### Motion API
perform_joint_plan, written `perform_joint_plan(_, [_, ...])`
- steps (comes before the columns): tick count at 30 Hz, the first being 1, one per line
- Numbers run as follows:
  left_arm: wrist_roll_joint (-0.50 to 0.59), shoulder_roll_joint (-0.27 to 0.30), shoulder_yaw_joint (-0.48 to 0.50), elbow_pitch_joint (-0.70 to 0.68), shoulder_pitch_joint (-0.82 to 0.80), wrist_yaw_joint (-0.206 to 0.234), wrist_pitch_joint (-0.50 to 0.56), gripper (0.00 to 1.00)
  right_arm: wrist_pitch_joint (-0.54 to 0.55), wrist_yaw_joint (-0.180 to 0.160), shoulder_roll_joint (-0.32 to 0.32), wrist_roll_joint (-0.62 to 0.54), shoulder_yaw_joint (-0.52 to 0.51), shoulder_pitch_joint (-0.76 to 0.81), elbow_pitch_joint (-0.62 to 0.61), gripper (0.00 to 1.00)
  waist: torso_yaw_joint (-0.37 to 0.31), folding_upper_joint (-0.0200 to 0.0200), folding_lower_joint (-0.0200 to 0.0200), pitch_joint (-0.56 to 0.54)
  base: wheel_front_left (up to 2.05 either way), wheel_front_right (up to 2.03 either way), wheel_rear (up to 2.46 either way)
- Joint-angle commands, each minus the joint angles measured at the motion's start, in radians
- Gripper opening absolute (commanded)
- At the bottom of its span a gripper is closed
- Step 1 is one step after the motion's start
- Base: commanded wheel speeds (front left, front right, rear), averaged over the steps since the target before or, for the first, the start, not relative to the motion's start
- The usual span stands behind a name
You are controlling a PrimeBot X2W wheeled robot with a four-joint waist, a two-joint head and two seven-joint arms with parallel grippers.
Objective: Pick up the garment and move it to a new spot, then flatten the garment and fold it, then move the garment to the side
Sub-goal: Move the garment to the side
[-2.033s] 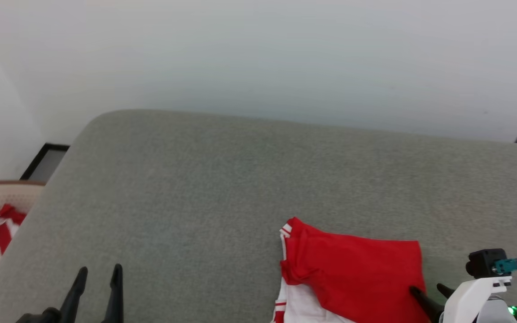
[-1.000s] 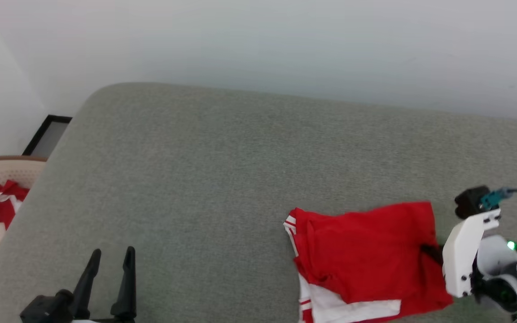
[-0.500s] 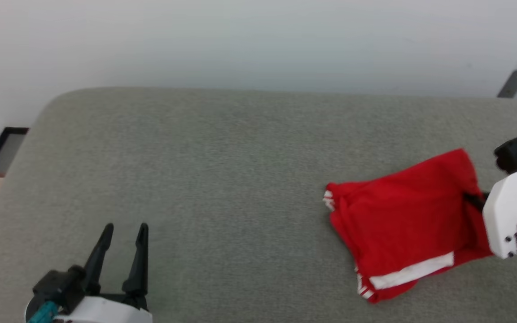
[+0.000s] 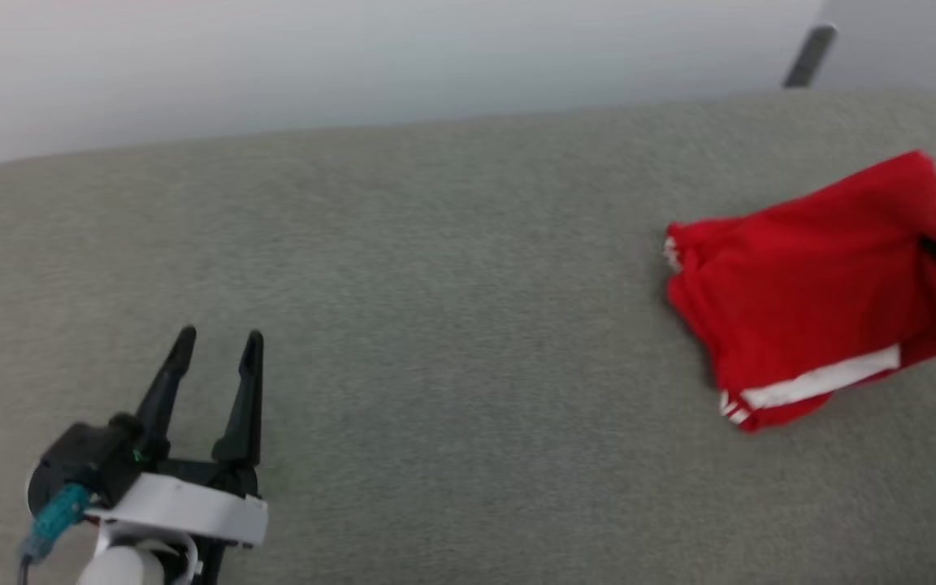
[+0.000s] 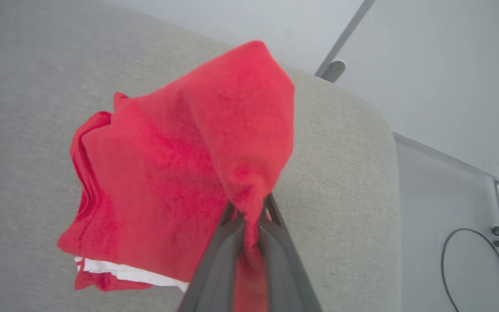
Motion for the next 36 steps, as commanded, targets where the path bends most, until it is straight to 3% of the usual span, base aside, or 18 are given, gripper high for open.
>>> perform_joint_plan(1, [0.006, 0.003, -0.003, -0.005, -0.014, -0.003, 0.0, 1.0, -0.012, -0.001, -0.001, 0.004, 0.006, -0.019, 0.005, 0.0, -0.078, 0.0, 0.0, 0.069, 0.0, 0.0, 0.0])
perform_joint_plan(10, [0.013, 0.042, -0.048, -0.013, -0.095, -0.003, 0.0, 1.0, -0.132, -0.001, -0.052, -0.028, 0.071, -0.145, 0.127, 0.0, -0.166, 0.0, 0.0, 0.158, 0.0, 0.0, 0.0])
perform_joint_plan(17, [-0.001, 0.077, -0.093, -0.006, -0.161, -0.004, 0.0, 1.0, -0.234, -0.001, -0.083, -0.058, 0.098, -0.216, 0.256, 0.0, -0.187, 0.0, 0.0, 0.226, 0.0, 0.0, 0.0])
perform_joint_plan(25, [-0.015, 0.106, -0.149, -0.001, -0.232, -0.004, 0.002, 1.0, -0.389, -0.001, -0.091, -0.125, 0.109, -0.294, 0.435, 0.0, -0.16, 0.0, 0.0, 0.296, 0.0, 0.0, 0.0])
perform_joint_plan(36, [-0.021, 0.127, -0.191, -0.011, -0.289, -0.004, 0.006, 1.0, -0.506, -0.001, -0.024, -0.274, 0.072, -0.371, 0.693, 0.0, -0.094, 0.0, 0.0, 0.373, 0.0, 0.0, 0.0])
